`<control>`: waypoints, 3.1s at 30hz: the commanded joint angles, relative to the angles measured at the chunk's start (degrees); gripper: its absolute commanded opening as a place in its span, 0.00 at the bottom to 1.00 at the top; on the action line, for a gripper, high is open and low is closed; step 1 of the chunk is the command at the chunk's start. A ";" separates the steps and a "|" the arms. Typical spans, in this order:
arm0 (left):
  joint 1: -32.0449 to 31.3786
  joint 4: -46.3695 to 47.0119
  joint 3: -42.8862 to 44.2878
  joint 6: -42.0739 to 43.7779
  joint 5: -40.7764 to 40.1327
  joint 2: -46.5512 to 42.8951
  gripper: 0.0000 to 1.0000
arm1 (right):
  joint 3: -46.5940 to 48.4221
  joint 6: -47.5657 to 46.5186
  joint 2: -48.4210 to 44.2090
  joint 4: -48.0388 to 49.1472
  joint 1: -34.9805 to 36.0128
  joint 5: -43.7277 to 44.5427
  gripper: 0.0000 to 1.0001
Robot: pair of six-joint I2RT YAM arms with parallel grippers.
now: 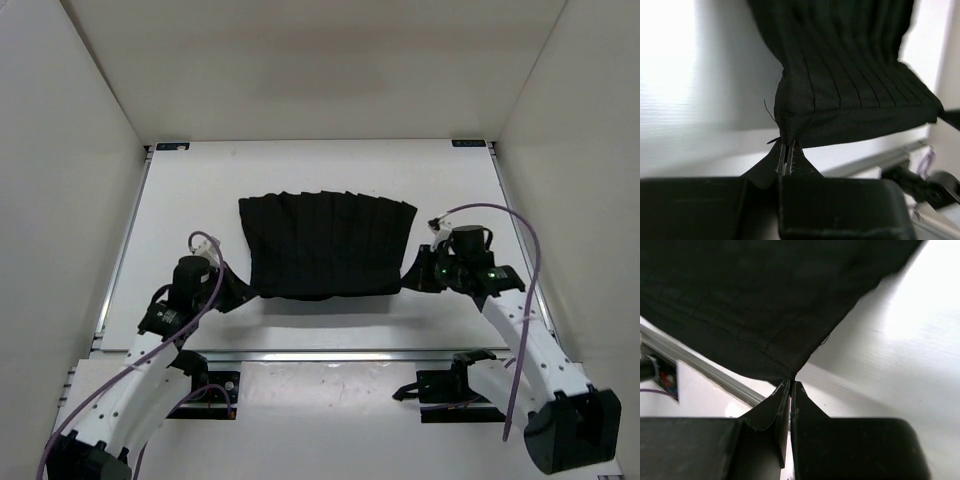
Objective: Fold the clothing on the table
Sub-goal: Fold the skirt
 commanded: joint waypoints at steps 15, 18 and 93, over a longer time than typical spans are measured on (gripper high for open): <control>-0.61 -20.89 21.64 4.72 4.06 -2.70 0.00 | 10.00 -6.29 -8.50 -16.58 0.89 -1.98 0.00; -0.08 -18.34 15.48 4.72 6.08 -3.74 0.00 | 0.05 -0.59 -5.60 -4.72 15.46 1.11 0.00; 2.98 -1.66 9.38 9.45 6.18 8.59 0.00 | 19.95 -1.78 25.78 2.16 16.69 19.43 0.00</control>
